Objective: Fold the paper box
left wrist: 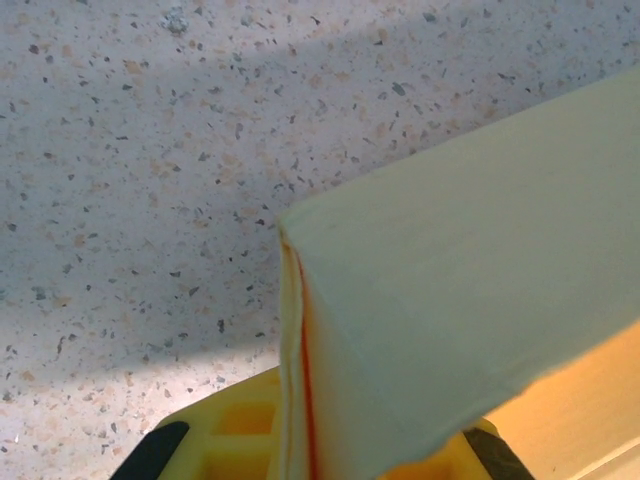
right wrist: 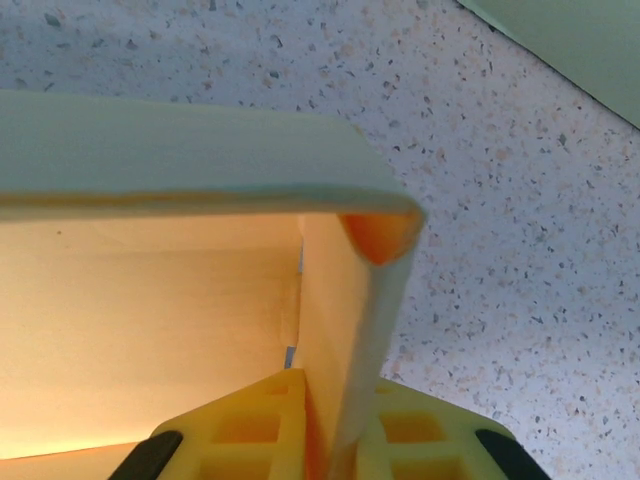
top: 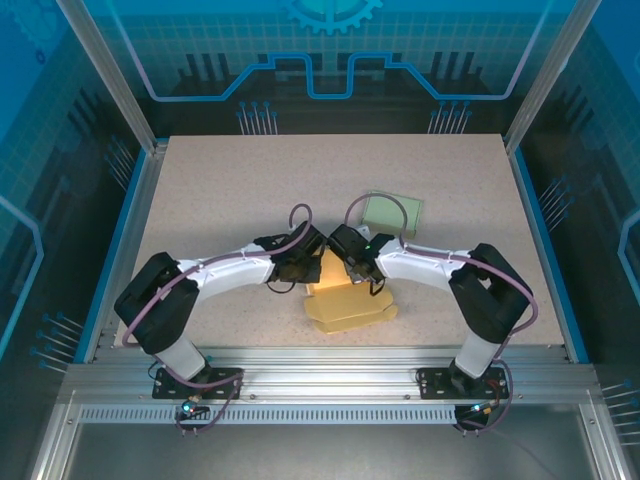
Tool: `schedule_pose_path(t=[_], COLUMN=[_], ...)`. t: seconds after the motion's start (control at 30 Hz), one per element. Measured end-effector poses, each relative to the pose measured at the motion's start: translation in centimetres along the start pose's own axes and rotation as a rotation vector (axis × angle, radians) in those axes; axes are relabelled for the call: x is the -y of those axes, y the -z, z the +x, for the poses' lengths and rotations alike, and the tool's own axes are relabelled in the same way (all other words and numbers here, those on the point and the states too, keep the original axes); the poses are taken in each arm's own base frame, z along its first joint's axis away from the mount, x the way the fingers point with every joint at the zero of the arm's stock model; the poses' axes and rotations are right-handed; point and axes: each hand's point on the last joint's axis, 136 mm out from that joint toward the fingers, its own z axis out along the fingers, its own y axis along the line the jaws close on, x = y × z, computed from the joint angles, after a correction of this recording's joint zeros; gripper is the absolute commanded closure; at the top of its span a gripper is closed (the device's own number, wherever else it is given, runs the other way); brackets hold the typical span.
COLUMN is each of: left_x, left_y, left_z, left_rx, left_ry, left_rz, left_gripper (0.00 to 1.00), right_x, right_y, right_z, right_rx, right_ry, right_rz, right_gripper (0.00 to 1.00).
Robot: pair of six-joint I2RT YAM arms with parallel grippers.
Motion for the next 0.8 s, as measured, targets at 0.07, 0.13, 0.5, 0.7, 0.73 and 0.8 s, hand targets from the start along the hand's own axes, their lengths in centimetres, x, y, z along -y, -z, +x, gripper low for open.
schedule_pose_path(t=[0.07,0.13,0.5,0.7,0.73,0.8], left_x=[-0.3,-0.5,-1.7,-3.8,-4.0,-4.2], left_y=[0.0,-0.1,0.3,2.1,2.8,4.1], left_z=[-0.2,-0.5,-1.5,-1.4,-1.6,-2.0], left_rx=[-0.001,0.000,0.044,0.106,0.130,0.176], left_ry=[0.013,0.026,0.069,0.139,0.155,0.171], left_rz=[0.003,0.006,-0.031,-0.040,-0.031,-0.014], left_gripper=[0.92,0.86,0.66,0.56,0.56,0.55], right_x=[-0.2,-0.4,0.9,1.5,1.5,1.5], right_y=[-0.2,-0.6,-3.1,-3.1,-3.1,-3.1], right_z=[-0.4,-0.8,1.0,1.4,1.4,1.4], right_rx=[0.001,0.000,-0.089,-0.108,-0.109,-0.111], right_ry=[0.003,0.002,0.089,0.116,0.121,0.129], right_rz=[0.016,0.029,0.198,0.242,0.245,0.251], right_gripper=[0.85,0.85,0.88,0.94,0.95,0.99])
